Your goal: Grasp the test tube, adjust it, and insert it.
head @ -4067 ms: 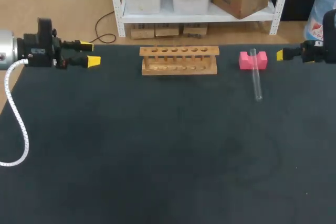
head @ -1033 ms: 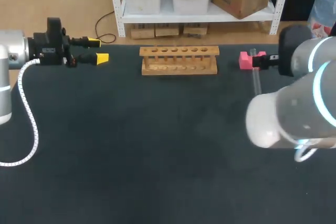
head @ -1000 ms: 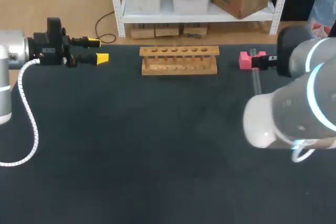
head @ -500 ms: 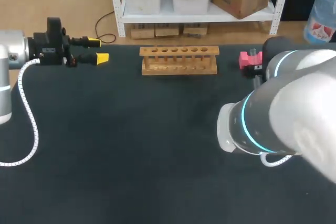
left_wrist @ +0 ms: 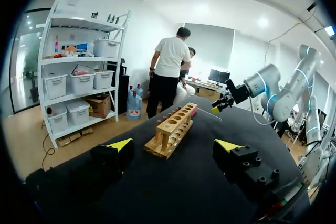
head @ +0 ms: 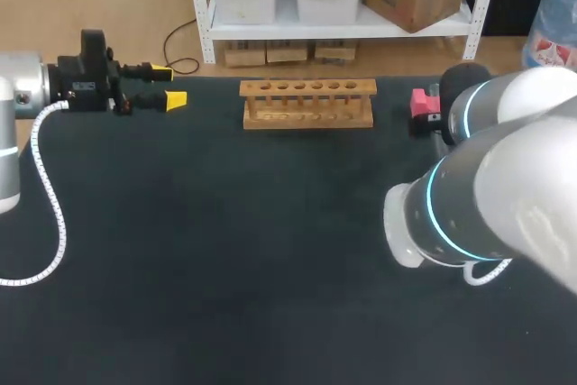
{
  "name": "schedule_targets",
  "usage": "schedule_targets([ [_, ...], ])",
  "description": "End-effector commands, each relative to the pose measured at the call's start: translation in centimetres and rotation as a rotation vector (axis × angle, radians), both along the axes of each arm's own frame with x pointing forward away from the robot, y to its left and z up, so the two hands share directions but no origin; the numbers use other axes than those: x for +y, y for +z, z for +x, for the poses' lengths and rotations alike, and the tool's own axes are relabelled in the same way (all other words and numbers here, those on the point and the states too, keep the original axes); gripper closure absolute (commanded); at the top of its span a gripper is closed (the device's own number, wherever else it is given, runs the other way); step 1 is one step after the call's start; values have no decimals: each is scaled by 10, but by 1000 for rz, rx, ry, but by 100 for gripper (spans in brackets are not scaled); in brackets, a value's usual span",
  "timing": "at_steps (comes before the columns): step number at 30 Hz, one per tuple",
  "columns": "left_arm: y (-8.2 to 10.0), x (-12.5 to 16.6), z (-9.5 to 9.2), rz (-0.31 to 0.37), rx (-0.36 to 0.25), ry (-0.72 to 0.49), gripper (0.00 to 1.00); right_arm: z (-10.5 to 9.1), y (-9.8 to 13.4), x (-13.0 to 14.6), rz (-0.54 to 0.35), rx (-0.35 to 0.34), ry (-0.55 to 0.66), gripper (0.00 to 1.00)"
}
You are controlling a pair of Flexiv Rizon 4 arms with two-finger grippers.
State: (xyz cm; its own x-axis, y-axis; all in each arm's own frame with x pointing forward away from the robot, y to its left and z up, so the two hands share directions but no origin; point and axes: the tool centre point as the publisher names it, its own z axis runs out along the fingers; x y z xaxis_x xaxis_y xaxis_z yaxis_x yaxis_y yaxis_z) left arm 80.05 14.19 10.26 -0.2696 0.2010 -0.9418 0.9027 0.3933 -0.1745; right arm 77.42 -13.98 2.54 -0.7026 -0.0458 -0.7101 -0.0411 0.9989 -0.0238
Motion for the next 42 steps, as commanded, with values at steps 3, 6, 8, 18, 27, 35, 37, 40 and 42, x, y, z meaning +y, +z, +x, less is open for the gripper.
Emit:
schedule_targets([
  [3, -1, 0, -1, -3, -5, 2, 0, 4, -10, -6, 119, 24, 108, 0],
  [6, -1, 0, -1, -3, -5, 2, 0, 7, -15, -5, 118, 29, 114, 0],
  [8, -1, 0, -1, -3, -5, 2, 0, 9, -18, -4, 120, 31, 117, 0],
  [18, -1, 0, -1, -3, -5, 2, 0, 23, -32, -8, 122, 45, 122, 0],
  [27, -1, 0, -1, -3, -5, 2, 0, 29, -33, -10, 113, 43, 125, 55],
  [35, -1, 0, -1, -3, -5, 2, 0, 29, -39, -10, 112, 63, 126, 69],
  [37, -1, 0, -1, -3, -5, 2, 0, 29, -40, -10, 111, 66, 126, 71],
  [40, -1, 0, -1, -3, -5, 2, 0, 28, -40, -10, 107, 70, 126, 79],
  [42, -1, 0, -1, -3, -5, 2, 0, 28, -40, -11, 105, 71, 125, 82],
])
